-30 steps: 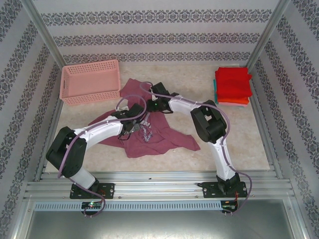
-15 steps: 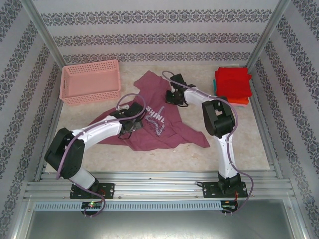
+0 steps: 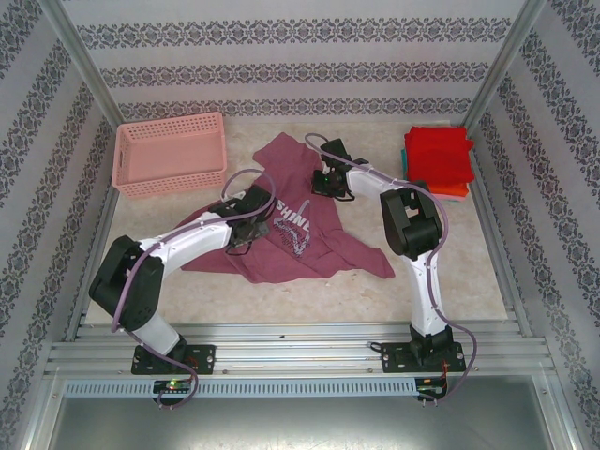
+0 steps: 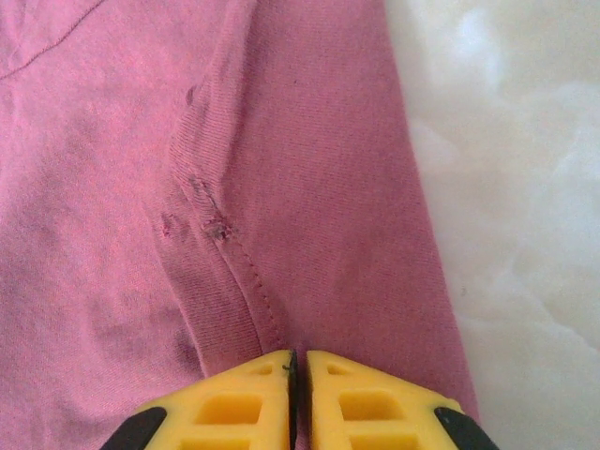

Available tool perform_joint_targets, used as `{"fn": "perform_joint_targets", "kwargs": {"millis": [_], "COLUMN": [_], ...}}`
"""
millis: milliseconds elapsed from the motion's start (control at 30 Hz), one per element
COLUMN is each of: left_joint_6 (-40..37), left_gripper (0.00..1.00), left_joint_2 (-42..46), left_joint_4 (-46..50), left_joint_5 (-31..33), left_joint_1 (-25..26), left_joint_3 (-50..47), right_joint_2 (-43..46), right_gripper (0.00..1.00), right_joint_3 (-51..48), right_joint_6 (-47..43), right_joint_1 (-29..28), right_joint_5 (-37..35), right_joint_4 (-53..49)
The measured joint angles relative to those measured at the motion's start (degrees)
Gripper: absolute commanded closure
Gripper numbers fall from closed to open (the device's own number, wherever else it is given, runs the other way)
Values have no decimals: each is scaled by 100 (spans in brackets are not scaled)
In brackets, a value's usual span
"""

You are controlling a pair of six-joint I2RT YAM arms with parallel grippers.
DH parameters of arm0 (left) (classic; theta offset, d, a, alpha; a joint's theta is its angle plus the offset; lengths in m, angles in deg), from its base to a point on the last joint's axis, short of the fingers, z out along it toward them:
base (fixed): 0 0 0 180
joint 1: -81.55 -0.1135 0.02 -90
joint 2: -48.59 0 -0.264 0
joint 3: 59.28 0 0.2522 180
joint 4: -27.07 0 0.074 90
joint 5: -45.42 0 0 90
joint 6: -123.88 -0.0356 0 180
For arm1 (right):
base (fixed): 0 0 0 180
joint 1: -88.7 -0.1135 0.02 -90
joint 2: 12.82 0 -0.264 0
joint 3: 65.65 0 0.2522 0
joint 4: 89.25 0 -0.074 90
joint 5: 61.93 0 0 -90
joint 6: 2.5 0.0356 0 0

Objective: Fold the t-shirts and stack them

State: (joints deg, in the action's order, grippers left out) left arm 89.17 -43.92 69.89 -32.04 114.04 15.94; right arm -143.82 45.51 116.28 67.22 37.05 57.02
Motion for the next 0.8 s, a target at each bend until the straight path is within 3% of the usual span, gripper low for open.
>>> {"fn": "perform_joint_targets", "kwargs": {"millis": [200, 500, 800], "left_joint_6": [20, 356, 1086], "left_gripper": [100, 100, 100], "left_joint_2": [595, 1886, 2188], "left_joint_4": [9, 57, -358], "left_joint_5": [214, 393, 79], "left_joint_1": [0, 0, 0], "left_joint_3": [-260, -1040, -2149], "right_joint_2": [-131, -205, 192], "right_gripper": [94, 100, 100], "right_joint_3": [367, 584, -136], "right_joint_6": [28, 177, 413], "right_joint_1": [170, 1211, 1801], "right_joint_5": [17, 90, 46], "right_joint_4": [-468, -809, -400]}}
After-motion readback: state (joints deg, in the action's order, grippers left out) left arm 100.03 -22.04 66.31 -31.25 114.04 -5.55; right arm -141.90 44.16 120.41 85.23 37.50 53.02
